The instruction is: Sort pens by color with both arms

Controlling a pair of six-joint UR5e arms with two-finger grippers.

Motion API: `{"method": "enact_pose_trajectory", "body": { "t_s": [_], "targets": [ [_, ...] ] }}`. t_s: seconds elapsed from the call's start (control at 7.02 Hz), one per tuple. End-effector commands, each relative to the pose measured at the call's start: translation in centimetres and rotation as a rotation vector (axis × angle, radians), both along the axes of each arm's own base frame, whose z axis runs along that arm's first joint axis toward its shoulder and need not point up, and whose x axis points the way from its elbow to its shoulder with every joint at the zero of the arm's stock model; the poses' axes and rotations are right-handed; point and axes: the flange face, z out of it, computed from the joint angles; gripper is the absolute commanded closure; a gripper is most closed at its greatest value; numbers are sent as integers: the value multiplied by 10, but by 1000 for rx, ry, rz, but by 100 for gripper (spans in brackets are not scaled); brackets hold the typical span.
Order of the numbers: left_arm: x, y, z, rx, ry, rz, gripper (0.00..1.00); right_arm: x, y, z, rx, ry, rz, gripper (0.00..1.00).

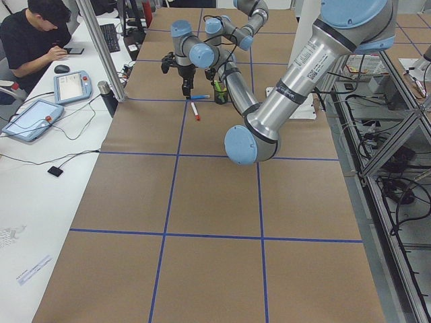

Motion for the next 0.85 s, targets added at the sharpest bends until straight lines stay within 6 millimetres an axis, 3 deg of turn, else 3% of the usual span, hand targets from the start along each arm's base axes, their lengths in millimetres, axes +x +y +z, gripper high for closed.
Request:
{"method": "enact_pose_trajectory", "body": {
  "t_s": [0.0,0.14,0.71],
  "targets": [
    [-2,-1,-1,5,-1,-5,7,3,1,-5,5,-10,-1,34],
    [-3,-1,-2,8,0,-8,3,3,1,-4,-1,-9,3,34],
    [-6,2,-5,13,3,-8,2,3,1,-4,-26,-5,20,51]
  ]
}}
